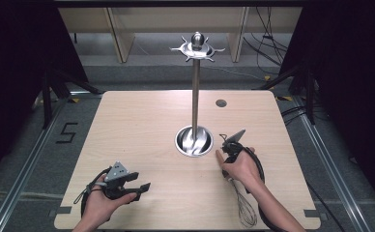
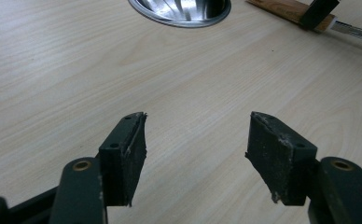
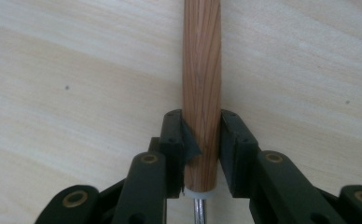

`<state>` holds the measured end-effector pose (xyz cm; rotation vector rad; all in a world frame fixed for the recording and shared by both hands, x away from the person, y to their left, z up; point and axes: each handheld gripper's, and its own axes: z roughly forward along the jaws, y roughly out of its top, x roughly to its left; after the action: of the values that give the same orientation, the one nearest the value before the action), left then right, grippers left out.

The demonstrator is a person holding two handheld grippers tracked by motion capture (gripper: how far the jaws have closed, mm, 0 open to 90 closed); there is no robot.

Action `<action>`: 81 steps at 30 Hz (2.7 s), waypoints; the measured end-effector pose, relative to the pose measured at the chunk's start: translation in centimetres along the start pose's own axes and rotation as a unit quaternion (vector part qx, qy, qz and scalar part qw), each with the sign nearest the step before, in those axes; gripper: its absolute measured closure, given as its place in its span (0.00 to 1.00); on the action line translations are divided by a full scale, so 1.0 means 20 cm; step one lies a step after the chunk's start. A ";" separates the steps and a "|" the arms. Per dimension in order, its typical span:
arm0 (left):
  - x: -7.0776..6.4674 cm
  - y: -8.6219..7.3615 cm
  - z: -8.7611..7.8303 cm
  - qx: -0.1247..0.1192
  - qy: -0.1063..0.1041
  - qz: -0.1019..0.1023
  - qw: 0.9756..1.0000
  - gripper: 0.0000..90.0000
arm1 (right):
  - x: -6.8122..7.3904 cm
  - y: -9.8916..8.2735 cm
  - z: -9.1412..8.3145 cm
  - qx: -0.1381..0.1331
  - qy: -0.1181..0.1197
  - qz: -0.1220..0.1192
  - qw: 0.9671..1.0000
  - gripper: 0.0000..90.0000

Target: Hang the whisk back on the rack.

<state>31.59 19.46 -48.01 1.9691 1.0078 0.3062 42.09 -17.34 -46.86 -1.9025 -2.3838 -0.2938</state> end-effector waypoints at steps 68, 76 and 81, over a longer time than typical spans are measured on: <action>0.02 -0.01 -0.03 0.000 0.010 -0.006 1.000 0.41 | 0.04 -0.22 -0.62 -0.480 0.202 -0.235 0.821 0.82; 0.02 -0.01 -0.03 -0.001 0.012 -0.008 1.000 0.41 | 0.07 -0.19 -0.65 -0.484 0.203 -0.238 0.817 0.82; 0.02 -0.01 -0.03 0.001 0.012 -0.008 1.000 0.41 | 0.08 -0.18 -0.66 -0.486 0.204 -0.243 0.814 0.82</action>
<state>31.45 20.17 -47.90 1.9618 1.0386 0.3210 37.45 -19.11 -33.95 -1.0869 -2.5119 -2.0374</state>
